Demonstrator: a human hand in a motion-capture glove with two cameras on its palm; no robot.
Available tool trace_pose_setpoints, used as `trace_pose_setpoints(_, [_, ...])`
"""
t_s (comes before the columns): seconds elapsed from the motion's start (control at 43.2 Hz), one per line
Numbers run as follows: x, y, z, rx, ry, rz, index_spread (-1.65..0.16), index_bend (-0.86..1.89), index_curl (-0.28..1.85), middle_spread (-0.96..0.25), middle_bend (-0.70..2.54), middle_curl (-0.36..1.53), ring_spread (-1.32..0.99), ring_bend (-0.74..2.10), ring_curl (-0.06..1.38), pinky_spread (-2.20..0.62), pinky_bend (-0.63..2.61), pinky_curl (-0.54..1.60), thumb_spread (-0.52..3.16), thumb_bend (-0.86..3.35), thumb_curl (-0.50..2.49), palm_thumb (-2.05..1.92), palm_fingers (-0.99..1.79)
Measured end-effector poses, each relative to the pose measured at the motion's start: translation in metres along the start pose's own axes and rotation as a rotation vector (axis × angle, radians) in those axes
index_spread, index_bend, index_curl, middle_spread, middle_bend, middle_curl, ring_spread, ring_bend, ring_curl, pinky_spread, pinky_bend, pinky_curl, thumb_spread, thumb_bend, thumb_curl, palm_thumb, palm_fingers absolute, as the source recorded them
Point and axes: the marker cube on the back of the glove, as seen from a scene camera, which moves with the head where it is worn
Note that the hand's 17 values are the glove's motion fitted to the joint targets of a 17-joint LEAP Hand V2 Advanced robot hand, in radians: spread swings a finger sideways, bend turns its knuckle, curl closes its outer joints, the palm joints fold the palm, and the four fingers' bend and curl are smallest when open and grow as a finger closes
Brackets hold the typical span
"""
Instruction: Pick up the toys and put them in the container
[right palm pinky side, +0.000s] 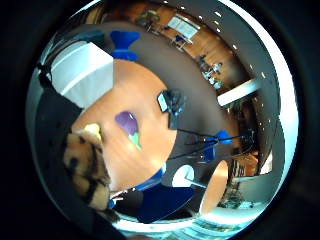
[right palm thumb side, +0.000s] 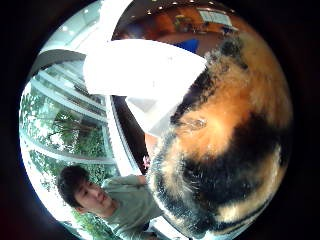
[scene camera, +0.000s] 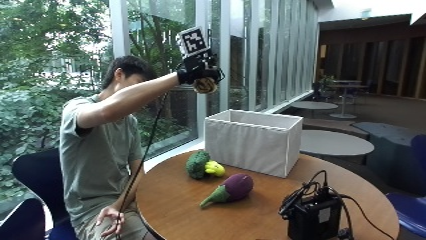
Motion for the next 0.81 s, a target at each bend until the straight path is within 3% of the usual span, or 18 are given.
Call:
trace_pose_setpoints(0.417, [-0.119, -0.094, 0.024, 0.162, 0.055, -0.182, -0.27, 0.98, 0.75, -0.24, 1.00, 0.81, -0.37, 1.24, 0.64, -0.38, 0.80, 0.46, 0.30, 0.18, 0.86, 0.65, 1.08])
trace_pose_setpoints(0.533, [-0.143, -0.115, 0.047, 0.137, 0.090, -0.160, -0.26, 0.98, 0.77, -0.23, 1.02, 0.83, -0.36, 1.25, 0.65, -0.39, 0.81, 0.47, 0.23, 0.18, 0.89, 0.65, 1.08])
trace_pose_setpoints(0.626, [-0.154, -0.136, 0.067, 0.082, 0.087, 0.013, -0.25, 0.99, 0.80, -0.22, 1.03, 0.83, -0.36, 1.25, 0.66, -0.39, 0.82, 0.48, 0.19, 0.18, 0.91, 0.64, 1.08])
trace_pose_setpoints(0.718, [-0.167, -0.143, 0.084, 0.023, 0.096, -0.148, -0.26, 0.94, 0.81, -0.23, 1.01, 0.84, -0.36, 1.24, 0.66, -0.40, 0.84, 0.49, 0.19, 0.16, 0.92, 0.62, 1.00])
trace_pose_setpoints(0.811, [-0.173, -0.150, 0.098, -0.013, 0.140, -0.153, -0.26, 0.87, 0.83, -0.24, 0.96, 0.83, -0.37, 1.23, 0.67, -0.40, 0.89, 0.50, 0.23, 0.13, 0.93, 0.58, 0.88])
